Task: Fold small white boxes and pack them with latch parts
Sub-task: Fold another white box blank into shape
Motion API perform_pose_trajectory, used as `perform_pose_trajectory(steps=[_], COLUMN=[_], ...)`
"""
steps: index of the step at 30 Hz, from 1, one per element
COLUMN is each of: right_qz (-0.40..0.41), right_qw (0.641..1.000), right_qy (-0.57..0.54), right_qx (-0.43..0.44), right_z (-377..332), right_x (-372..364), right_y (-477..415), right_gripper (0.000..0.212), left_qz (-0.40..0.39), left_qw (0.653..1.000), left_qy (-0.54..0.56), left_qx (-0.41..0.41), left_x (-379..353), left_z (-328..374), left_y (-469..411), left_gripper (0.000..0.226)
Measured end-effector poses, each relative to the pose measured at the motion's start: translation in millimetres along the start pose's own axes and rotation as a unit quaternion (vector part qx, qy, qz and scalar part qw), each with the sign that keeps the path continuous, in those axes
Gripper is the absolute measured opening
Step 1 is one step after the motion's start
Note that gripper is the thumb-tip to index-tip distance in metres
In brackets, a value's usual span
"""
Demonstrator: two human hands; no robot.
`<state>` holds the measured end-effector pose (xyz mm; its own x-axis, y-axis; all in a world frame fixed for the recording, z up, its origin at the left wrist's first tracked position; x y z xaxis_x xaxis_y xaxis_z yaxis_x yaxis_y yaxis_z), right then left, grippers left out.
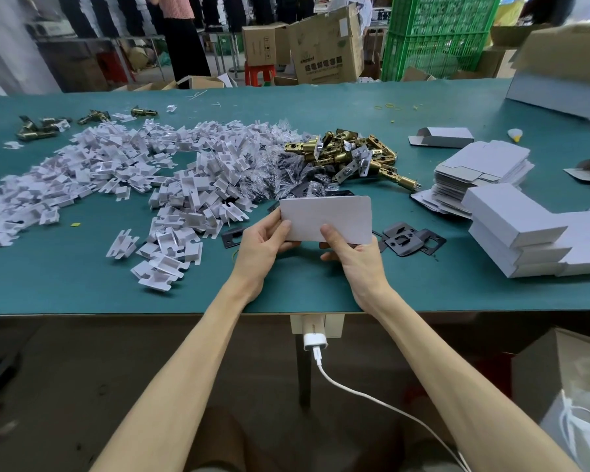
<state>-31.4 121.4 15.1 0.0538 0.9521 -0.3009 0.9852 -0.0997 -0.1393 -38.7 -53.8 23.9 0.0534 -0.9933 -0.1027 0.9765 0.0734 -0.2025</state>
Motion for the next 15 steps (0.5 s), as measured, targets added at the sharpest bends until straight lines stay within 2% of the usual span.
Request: perform_pose_trajectory(steps=[6,9,11,13,15], right_qz=[-0.017,-0.035,-0.052,-0.071,-0.072], right_qw=[1.000,0.999,0.997,0.993,0.992], right_qy=[0.003,0.027,0.059,0.087,0.094], right_qx=[0.000,0.007,0.014,0.030,0.049], right_z=[-1,-4,-5,-6,-9], right_x=[-6,-10,-14,-18,-16], right_y=[2,3,4,6,6], right_gripper=[0.014,0.018,0.027,0.046,0.076], left_qz=[0.042,0.043,0.076,0.128,0.171], left_qw=[0.999,0.999,0.997,0.991,0.983], left_qy=[0.033,0.025,0.021,0.030,0.058], left_qx=[0.008,-0.006,-0.006,0.016,0.036], left_x=[8,8,15,25,33], left_z=[-4,-5,-6,-10,-13], left_y=[-3,-5,-5,-5,-4], left_gripper=[0.052,0.037,0.020,0.023,0.026])
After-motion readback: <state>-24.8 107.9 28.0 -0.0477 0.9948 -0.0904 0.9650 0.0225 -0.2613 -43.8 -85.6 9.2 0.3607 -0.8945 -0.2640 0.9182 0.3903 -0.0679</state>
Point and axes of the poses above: each hand's wrist, its own y-axis away from the middle knuckle, its own x-axis out of the back of the hand, z = x × y, the point moved 8 cm from there along -y, towards the middle knuckle, and after that the axes turned 4 degrees about z, right-handed, at the moved point
